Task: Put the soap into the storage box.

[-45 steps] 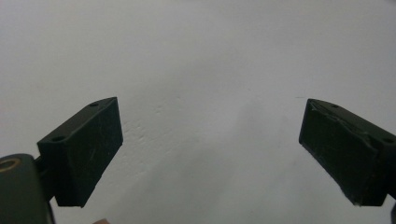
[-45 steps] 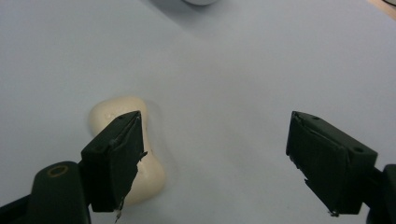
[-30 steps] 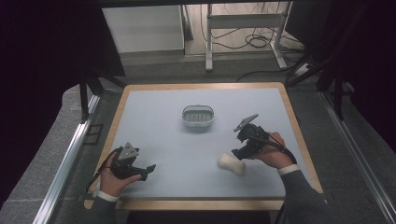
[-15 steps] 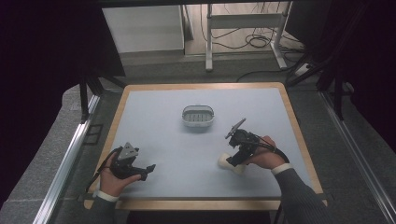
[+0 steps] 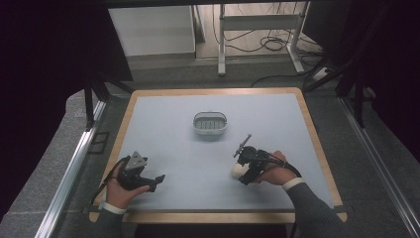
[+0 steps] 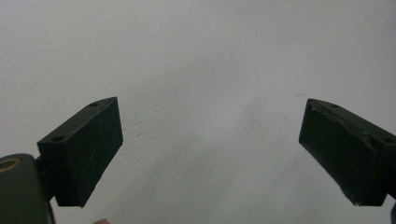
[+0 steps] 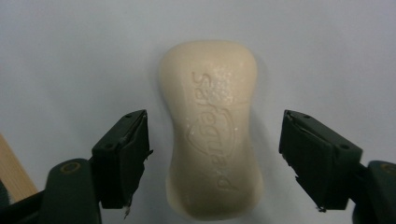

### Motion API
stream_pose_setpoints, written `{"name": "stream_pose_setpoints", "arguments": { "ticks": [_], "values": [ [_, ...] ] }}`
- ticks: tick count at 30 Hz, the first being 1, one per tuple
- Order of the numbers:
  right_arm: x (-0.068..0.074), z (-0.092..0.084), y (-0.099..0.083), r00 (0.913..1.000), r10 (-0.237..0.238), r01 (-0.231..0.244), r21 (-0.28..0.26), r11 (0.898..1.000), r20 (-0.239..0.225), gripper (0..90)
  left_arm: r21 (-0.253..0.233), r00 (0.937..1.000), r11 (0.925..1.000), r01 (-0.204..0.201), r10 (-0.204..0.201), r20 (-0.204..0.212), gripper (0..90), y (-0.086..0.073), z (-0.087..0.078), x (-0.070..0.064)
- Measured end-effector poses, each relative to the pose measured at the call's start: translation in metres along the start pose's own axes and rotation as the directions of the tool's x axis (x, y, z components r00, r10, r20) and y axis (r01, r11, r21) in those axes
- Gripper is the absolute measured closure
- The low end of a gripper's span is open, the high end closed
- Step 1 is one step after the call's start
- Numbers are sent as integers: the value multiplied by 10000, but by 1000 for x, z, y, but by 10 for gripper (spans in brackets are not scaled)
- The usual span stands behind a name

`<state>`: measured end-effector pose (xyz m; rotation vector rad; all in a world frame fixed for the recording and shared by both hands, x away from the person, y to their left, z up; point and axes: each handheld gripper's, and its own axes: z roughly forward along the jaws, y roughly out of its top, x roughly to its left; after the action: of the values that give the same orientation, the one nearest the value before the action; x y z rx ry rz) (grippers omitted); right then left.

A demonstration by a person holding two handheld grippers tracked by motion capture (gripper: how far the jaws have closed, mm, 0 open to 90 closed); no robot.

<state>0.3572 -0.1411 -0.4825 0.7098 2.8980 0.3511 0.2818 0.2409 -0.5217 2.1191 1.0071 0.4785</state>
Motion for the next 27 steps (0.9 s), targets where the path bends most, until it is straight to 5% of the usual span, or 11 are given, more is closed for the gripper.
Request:
{"name": "stream_pose_setpoints", "arguments": {
  "ticks": [7,13,27],
  "values": [
    [3,5,3,9994,-155,164,272,9995,-296,343,27,10000,10000,-12,12,-9,67,0,0,0],
    [1,9,4,9998,-176,180,481,9987,-102,478,53,10000,10000,-11,10,16,67,-1,1,0],
    [1,8,6,9993,-303,316,677,9972,-202,492,80,10000,10000,-36,36,11,67,-1,3,-1]
  ]
}}
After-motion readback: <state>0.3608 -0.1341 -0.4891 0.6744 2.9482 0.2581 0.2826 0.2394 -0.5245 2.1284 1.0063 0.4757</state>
